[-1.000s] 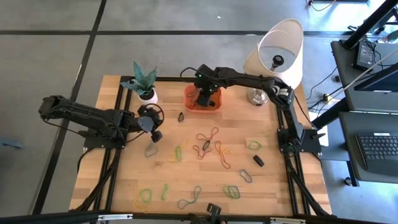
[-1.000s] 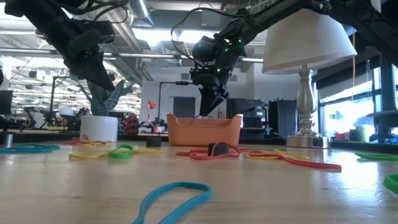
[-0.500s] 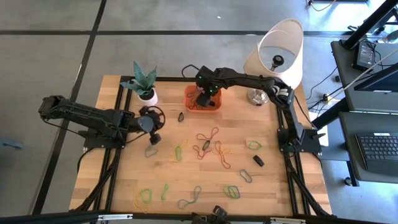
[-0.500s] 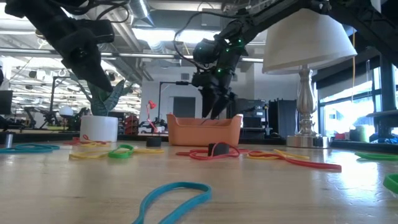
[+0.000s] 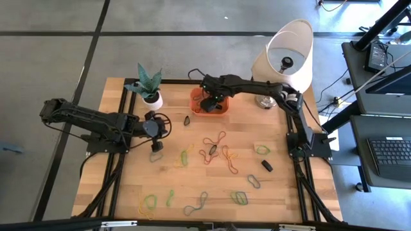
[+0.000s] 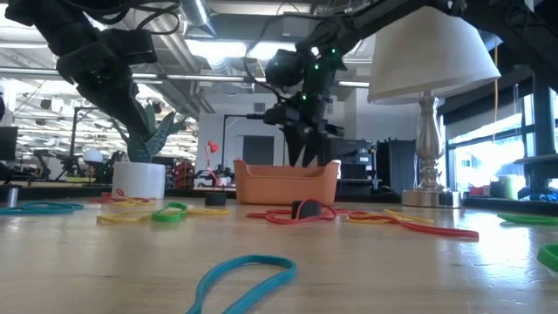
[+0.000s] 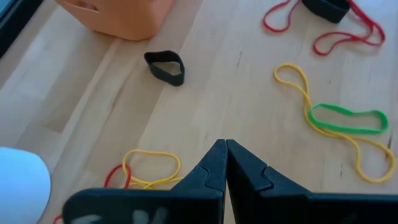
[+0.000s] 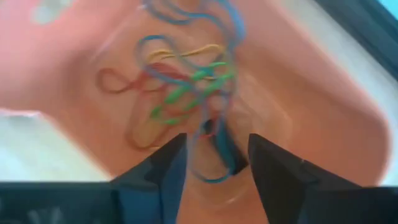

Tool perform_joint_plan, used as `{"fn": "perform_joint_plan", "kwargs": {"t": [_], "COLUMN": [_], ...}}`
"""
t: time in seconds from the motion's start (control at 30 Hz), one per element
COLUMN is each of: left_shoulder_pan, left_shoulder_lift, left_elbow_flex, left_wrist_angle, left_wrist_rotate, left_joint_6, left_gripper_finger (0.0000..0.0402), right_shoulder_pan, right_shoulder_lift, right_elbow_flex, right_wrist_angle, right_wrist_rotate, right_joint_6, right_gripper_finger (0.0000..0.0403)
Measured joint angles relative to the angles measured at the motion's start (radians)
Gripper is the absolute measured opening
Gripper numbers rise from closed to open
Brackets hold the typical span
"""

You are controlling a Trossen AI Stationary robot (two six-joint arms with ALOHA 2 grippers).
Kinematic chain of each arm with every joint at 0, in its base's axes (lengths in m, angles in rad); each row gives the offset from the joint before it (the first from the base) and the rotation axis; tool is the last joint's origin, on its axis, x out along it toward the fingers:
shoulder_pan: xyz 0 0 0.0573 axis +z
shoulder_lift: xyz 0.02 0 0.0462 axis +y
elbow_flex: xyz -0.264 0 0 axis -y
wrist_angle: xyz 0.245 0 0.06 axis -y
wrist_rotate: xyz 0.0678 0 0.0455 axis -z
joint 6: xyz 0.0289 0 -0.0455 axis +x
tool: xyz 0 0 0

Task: Pick and place rubber bands into bin
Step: Put the top black rubber band into the orange bin

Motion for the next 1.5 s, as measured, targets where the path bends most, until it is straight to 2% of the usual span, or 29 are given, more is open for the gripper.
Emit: {"fn": "perform_joint_plan", "kwargs": {"t": [0.1, 0.23, 0.3, 0.37, 0.5, 0.6, 0.7, 0.8, 1.0, 1.13, 1.3, 1.5], "left_shoulder_pan": [0.000, 0.000, 0.000, 0.000, 0.000, 0.005, 0.027, 0.060, 0.138, 0.175, 0.242, 0.326], "left_shoulder_lift": [0.000, 0.000, 0.000, 0.000, 0.000, 0.000, 0.009, 0.062, 0.304, 0.483, 0.637, 0.770], "left_elbow_flex": [0.000, 0.000, 0.000, 0.000, 0.000, 0.000, 0.000, 0.031, 0.174, 0.268, 0.353, 0.388], "left_wrist_angle": [-0.007, -0.008, -0.007, -0.006, -0.004, 0.013, 0.063, 0.091, 0.095, 0.094, 0.092, 0.117], "left_wrist_rotate": [0.000, -0.008, -0.020, -0.021, -0.032, -0.049, -0.027, -0.009, -0.029, -0.004, 0.046, 0.131], "left_joint_6": [0.002, 0.004, 0.030, 0.046, 0.046, 0.054, 0.070, 0.052, -0.036, -0.102, -0.200, -0.262], "left_gripper_finger": [0.0003, 0.0003, 0.0003, 0.0003, 0.0003, 0.0003, 0.0003, 0.0003, 0.0001, 0.0011, 0.0044, 0.0088], "right_shoulder_pan": [0.042, 0.099, 0.130, 0.165, 0.254, 0.313, 0.359, 0.390, 0.401, 0.399, 0.394, 0.394], "right_shoulder_lift": [-0.033, -0.107, -0.172, -0.251, -0.445, -0.586, -0.720, -0.851, -1.081, -1.200, -1.302, -1.371], "right_elbow_flex": [0.000, -0.015, -0.071, -0.173, -0.495, -0.727, -0.915, -1.045, -1.220, -1.296, -1.349, -1.390], "right_wrist_angle": [0.003, 0.021, 0.067, 0.179, 0.505, 0.674, 0.759, 0.767, 0.770, 0.769, 0.739, 0.724], "right_wrist_rotate": [0.002, 0.017, 0.018, 0.018, 0.020, 0.017, 0.019, 0.018, 0.021, 0.020, 0.020, 0.019], "right_joint_6": [-0.001, -0.012, -0.021, -0.025, 0.001, 0.032, 0.078, 0.141, 0.154, 0.085, 0.015, -0.032], "right_gripper_finger": [0.0117, 0.0028, 0.0010, 0.0013, 0.0006, 0.0005, 0.0011, 0.0007, 0.0007, 0.0009, 0.0003, 0.0012]}}
